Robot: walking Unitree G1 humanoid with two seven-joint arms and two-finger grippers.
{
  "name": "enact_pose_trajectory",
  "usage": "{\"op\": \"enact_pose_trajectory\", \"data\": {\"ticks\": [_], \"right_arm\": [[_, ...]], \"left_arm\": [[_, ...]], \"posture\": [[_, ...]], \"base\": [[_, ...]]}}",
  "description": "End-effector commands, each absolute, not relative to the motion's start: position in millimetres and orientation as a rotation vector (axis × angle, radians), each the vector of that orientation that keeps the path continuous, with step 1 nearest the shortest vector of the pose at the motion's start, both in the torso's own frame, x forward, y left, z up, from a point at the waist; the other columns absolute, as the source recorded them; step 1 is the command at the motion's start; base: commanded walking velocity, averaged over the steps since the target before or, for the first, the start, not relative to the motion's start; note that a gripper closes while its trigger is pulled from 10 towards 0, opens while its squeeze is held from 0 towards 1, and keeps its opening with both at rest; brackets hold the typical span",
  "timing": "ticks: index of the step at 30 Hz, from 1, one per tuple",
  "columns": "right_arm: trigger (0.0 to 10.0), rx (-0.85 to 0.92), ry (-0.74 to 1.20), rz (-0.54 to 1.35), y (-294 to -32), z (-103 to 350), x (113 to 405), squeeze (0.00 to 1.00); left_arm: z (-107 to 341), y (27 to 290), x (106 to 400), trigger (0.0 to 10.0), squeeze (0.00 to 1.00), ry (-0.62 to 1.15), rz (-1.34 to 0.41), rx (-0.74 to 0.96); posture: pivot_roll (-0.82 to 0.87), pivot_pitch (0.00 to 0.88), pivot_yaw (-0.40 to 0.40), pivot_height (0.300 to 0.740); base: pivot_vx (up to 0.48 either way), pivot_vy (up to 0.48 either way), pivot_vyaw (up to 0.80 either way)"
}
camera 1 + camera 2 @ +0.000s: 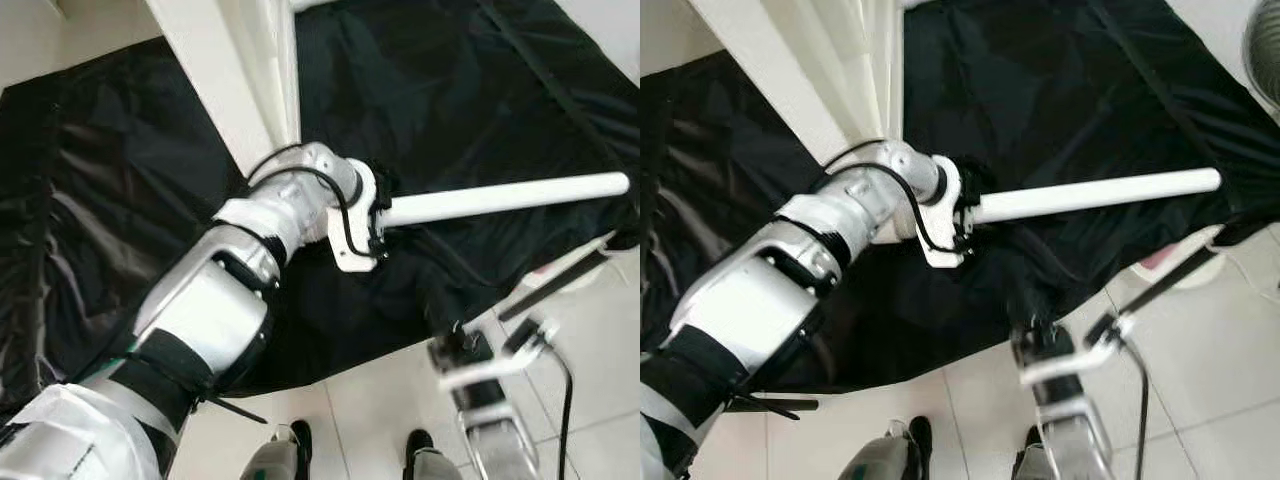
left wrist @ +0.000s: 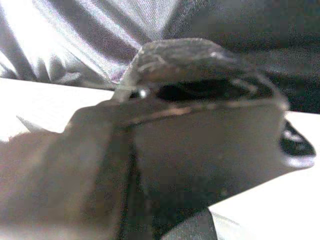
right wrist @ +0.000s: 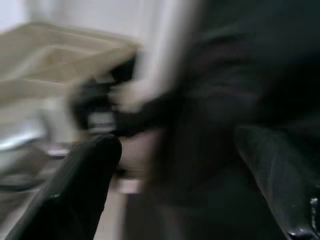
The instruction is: Building children table
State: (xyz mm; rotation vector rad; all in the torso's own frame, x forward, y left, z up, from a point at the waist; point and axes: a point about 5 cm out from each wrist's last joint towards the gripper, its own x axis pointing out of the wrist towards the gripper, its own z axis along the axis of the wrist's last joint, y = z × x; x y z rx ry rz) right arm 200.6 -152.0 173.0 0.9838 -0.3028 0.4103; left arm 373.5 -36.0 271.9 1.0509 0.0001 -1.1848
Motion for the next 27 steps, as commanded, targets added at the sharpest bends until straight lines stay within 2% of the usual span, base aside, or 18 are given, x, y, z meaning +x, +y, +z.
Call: {"op": "enact_pose_trajectory", "data": {"ticks": [1,8,10,13,21,22,23,24,27], "right_arm": [[10.0,1.009,-0.289,0.473,-145.1,175.8,193.8,0.00],[10.0,0.991,-0.268,0.488,-145.4,176.5,191.2,0.00],[10.0,0.985,-0.261,0.502,-144.2,177.8,190.6,0.00],[10.0,0.982,-0.250,0.515,-143.6,177.0,193.0,0.00],[10.0,0.973,-0.245,0.541,-144.0,177.5,197.5,0.00],[10.0,0.966,-0.232,0.562,-143.6,176.3,200.8,0.00],[10.0,0.966,-0.232,0.562,-143.6,176.3,200.8,0.00],[10.0,0.959,-0.220,0.586,-142.3,175.1,203.9,0.00],[10.0,0.959,-0.216,0.596,-141.7,174.5,206.1,0.00]], "left_arm": [[243.5,-23.3,391.0,10.0,0.00,-0.065,-0.758,1.009],[255.9,-40.6,383.9,10.0,0.00,-0.110,-0.827,0.920],[265.4,-48.1,378.3,10.0,0.00,-0.138,-0.920,0.837],[270.9,-49.9,374.1,10.0,0.00,-0.165,-0.989,0.802],[285.3,-44.7,367.0,10.0,0.00,-0.222,-1.081,0.720],[295.8,-36.4,359.7,10.0,0.00,-0.268,-1.152,0.693],[295.8,-36.4,359.7,10.0,0.00,-0.268,-1.152,0.693],[304.0,-28.5,349.2,10.0,0.00,-0.316,-1.251,0.679],[308.0,-24.3,343.4,10.0,0.00,-0.334,-1.298,0.666]], "posture": [[0.02,0.339,0.238,0.740],[0.03,0.334,0.239,0.740],[0.03,0.330,0.235,0.740],[0.05,0.325,0.225,0.740],[0.07,0.320,0.208,0.740],[0.09,0.317,0.190,0.740],[0.09,0.317,0.190,0.740],[0.10,0.312,0.179,0.740],[0.11,0.309,0.172,0.740]], "base": [[0.000,0.000,0.00],[0.000,0.000,0.00],[0.000,0.000,0.00],[0.000,0.000,0.00],[0.000,0.000,0.00],[0.000,0.000,0.00],[0.000,0.000,0.00],[0.000,0.000,0.00],[0.000,0.000,0.00]]}}
